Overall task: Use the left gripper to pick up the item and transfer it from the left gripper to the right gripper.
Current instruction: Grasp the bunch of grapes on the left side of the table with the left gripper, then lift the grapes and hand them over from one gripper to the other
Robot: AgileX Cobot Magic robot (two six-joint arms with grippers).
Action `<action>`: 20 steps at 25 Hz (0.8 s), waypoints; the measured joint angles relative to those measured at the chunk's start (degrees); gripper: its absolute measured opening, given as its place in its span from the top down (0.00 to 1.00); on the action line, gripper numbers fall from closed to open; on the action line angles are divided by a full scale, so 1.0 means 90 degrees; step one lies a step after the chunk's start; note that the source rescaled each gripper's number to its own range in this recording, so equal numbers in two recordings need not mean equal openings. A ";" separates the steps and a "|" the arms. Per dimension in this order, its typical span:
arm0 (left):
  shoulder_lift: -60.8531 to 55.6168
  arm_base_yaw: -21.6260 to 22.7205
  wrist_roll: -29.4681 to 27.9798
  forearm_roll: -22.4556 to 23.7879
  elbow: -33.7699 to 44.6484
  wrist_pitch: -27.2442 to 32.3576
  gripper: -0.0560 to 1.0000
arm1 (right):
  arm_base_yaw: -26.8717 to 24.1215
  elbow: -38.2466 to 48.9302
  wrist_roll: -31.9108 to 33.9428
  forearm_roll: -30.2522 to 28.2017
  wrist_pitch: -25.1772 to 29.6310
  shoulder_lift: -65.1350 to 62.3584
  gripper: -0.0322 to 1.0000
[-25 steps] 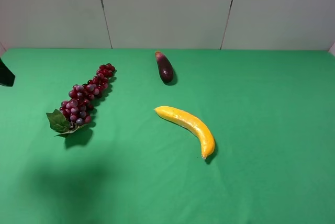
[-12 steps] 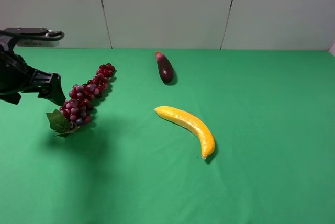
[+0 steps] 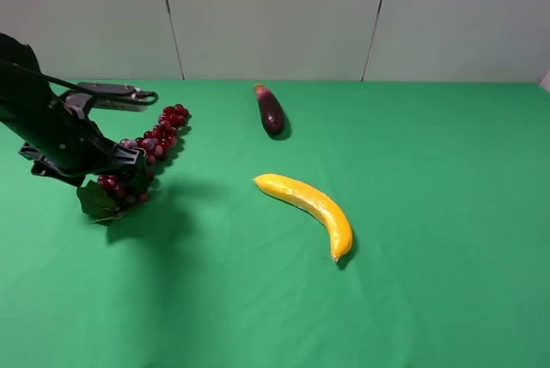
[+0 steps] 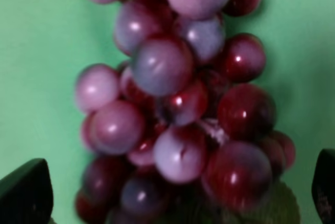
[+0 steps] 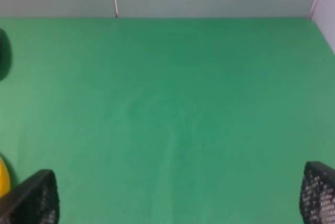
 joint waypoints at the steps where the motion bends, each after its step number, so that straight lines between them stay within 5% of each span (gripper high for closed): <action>1: 0.0110 -0.0037 -0.0011 0.0000 0.0000 -0.0054 0.00 | 0.0000 0.0000 0.0000 0.0000 0.0000 0.0000 0.00; 8: 0.0555 -0.0108 -0.0015 0.0000 0.0000 -0.0473 0.06 | 0.0000 0.0000 0.0000 0.0000 0.0000 0.0000 0.00; 10: 0.0563 -0.0108 -0.0015 -0.0006 0.0000 -0.0525 0.20 | 0.0000 0.0000 0.0000 0.0000 0.0000 0.0000 0.00; 15: 0.0563 -0.0108 -0.0015 -0.0007 0.0000 -0.0545 0.85 | 0.0000 0.0000 0.0000 0.0000 0.0000 0.0000 0.00; 20: 0.0563 -0.0108 -0.0015 -0.0021 0.0000 -0.0545 0.89 | 0.0000 0.0000 0.0000 0.0000 0.0000 0.0000 0.00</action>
